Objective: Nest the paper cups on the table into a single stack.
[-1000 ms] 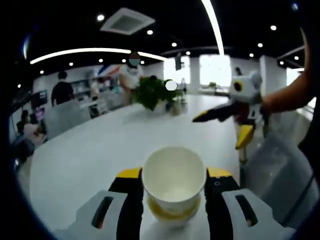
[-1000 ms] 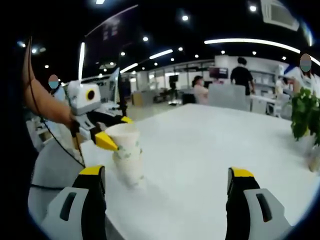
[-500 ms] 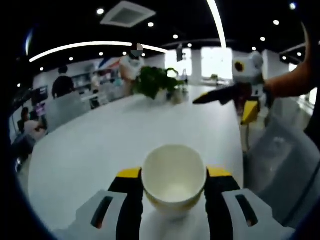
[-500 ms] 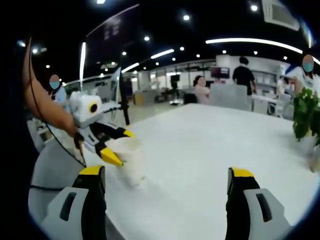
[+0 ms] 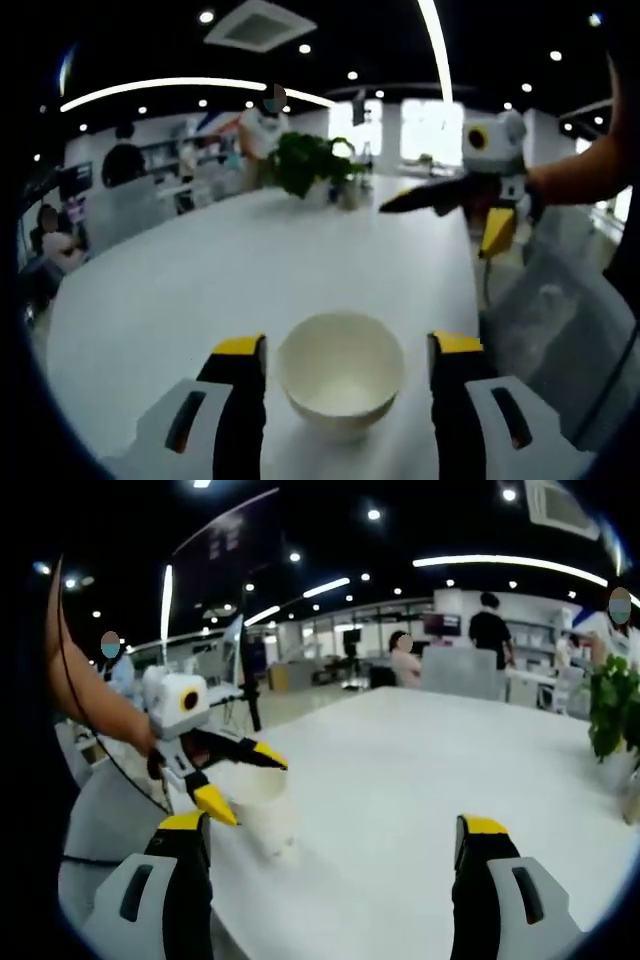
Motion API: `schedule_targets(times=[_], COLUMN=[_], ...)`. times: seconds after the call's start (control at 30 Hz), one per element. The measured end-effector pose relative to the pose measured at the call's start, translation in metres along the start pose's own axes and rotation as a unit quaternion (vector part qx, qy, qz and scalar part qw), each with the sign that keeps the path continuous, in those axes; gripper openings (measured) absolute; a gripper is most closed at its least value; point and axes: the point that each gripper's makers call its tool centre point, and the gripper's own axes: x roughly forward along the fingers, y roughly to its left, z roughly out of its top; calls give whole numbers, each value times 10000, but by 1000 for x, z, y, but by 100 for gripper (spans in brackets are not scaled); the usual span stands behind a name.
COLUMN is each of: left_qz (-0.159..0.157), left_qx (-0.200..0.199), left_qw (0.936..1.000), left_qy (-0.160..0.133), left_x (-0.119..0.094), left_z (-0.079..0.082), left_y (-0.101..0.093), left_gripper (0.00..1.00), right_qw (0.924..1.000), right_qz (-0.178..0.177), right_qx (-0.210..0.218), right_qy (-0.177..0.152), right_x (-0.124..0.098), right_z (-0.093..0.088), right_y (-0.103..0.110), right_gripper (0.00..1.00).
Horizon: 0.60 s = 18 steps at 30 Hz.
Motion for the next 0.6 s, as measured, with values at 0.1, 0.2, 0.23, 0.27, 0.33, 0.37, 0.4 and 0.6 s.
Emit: schedule_targets(times=[0.1, 0.2, 0.23, 0.27, 0.33, 0.37, 0.4, 0.6], left_qz=[62, 118, 155, 194, 251, 304, 326, 529], left_qx=[-26, -47, -33, 3, 92, 171, 212, 330], left_qw=[9998, 9996, 9994, 9994, 9992, 9990, 9988, 9979], left_qy=[-189, -271, -292, -299, -302, -295, -282, -163], left_x=[-8, -18, -23, -26, -36, -42, -46, -72], left_z=[16, 26, 29, 31, 33, 34, 34, 25], left_y=[9, 16, 19, 21, 26, 29, 30, 40], left_gripper=[85, 91, 93, 96, 98, 98, 98, 98], right_qw=[10000, 9998, 9998, 9997, 9995, 9994, 9993, 9990], right_qz=[35, 62, 76, 89, 114, 133, 154, 179], right_qx=[-70, -122, -144, -170, -234, -266, -280, -375], right_qy=[-59, -111, -132, -142, -156, -166, -197, -154], right_x=[3, 5, 5, 6, 7, 8, 8, 13], right_z=[9, 17, 21, 23, 27, 28, 29, 24], right_y=[2, 2, 2, 2, 1, 1, 1, -2], right_gripper=[100, 100, 100, 100, 100, 100, 100, 100])
